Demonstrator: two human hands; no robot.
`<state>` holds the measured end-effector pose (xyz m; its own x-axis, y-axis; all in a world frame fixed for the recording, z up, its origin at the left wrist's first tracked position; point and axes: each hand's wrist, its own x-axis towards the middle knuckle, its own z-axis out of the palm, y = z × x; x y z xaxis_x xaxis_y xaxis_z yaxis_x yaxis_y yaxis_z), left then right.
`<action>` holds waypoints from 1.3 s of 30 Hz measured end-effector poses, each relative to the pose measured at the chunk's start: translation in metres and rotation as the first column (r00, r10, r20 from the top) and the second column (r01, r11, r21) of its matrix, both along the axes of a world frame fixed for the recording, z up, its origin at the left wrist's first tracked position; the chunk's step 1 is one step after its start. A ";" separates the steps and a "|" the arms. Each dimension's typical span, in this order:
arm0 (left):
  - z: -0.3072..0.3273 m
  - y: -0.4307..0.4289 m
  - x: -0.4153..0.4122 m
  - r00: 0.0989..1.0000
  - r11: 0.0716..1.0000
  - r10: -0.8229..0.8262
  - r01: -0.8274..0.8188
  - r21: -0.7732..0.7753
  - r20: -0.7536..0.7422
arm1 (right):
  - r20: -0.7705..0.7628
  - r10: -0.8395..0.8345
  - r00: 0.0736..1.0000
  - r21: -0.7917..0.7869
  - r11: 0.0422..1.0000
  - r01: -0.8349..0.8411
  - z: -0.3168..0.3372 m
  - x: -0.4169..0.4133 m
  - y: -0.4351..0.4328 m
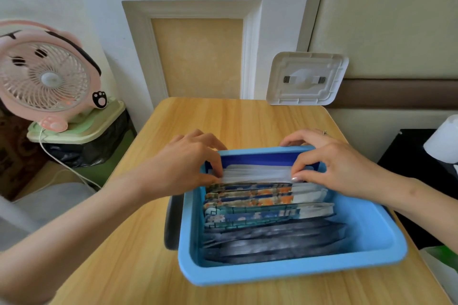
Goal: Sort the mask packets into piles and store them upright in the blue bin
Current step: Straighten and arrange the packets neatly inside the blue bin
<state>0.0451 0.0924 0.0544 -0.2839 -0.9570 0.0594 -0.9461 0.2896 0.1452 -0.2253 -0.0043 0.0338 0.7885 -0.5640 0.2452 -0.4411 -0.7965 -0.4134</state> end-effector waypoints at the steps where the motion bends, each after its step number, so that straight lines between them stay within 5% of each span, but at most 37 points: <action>1: -0.001 0.000 0.000 1.000 1.000 -0.009 0.009 0.007 0.007 | -0.005 0.002 1.000 0.006 1.000 -0.002 0.000 0.000 0.000; 5: 0.018 0.002 0.005 0.887 0.971 0.069 -0.165 -0.174 -0.457 | 0.113 -0.043 0.993 0.145 0.989 0.026 0.007 -0.006 0.000; 7: 0.031 0.009 0.006 0.828 0.939 0.033 -0.217 -0.266 -0.559 | 0.212 -0.096 0.972 0.188 0.981 0.056 0.010 -0.010 -0.005; 9: 0.036 0.020 -0.003 0.840 0.976 -0.102 -0.017 -0.215 -0.533 | 0.246 -0.138 0.959 0.283 0.957 0.065 0.009 -0.011 -0.008; 12: 0.019 0.037 -0.038 0.902 0.956 -0.208 0.269 0.114 -0.379 | 0.161 -0.149 0.976 0.313 0.945 0.093 0.000 -0.008 -0.009; 15: -0.005 0.043 -0.060 0.955 0.937 -0.287 0.265 0.227 0.071 | 0.115 -0.195 0.974 0.255 0.954 0.161 -0.004 -0.006 -0.012; 21: -0.006 0.032 -0.055 0.931 0.939 -0.300 0.250 0.237 0.209 | 0.149 -0.297 0.943 0.232 0.938 0.259 -0.004 -0.004 -0.011; 24: -0.007 0.025 -0.047 0.920 0.919 -0.357 0.316 0.234 0.160 | 0.179 -0.364 0.914 0.226 0.919 0.322 -0.007 -0.006 -0.008; 28: -0.005 0.015 -0.040 0.925 0.937 -0.324 0.342 0.067 -0.198 | 0.207 -0.366 0.908 0.308 0.905 0.294 -0.010 -0.013 -0.012; 31: -0.011 0.005 -0.045 0.946 0.945 -0.324 0.323 0.045 0.013 | 0.122 -0.324 0.938 0.434 0.867 0.243 -0.004 -0.013 -0.021; 33: -0.005 -0.002 -0.044 0.949 0.929 -0.313 0.314 0.195 -0.039 | -0.027 -0.278 0.960 0.448 0.855 0.261 0.002 -0.007 -0.034; 36: 0.025 -0.033 -0.039 0.906 0.970 -0.114 0.190 0.152 -0.407 | -0.033 -0.359 0.933 0.349 0.870 0.347 0.011 0.008 -0.078; 39: 0.040 -0.103 -0.032 0.872 0.999 0.015 0.005 0.040 -0.489 | -0.025 -0.486 0.874 0.130 0.865 0.485 0.022 0.023 -0.138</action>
<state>0.0131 -0.0109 0.0944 -0.2236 -0.9627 0.1523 -0.7526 0.2698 0.6007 -0.2022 -0.1420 0.0560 0.4052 -0.9018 0.1501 -0.7545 -0.4225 -0.5022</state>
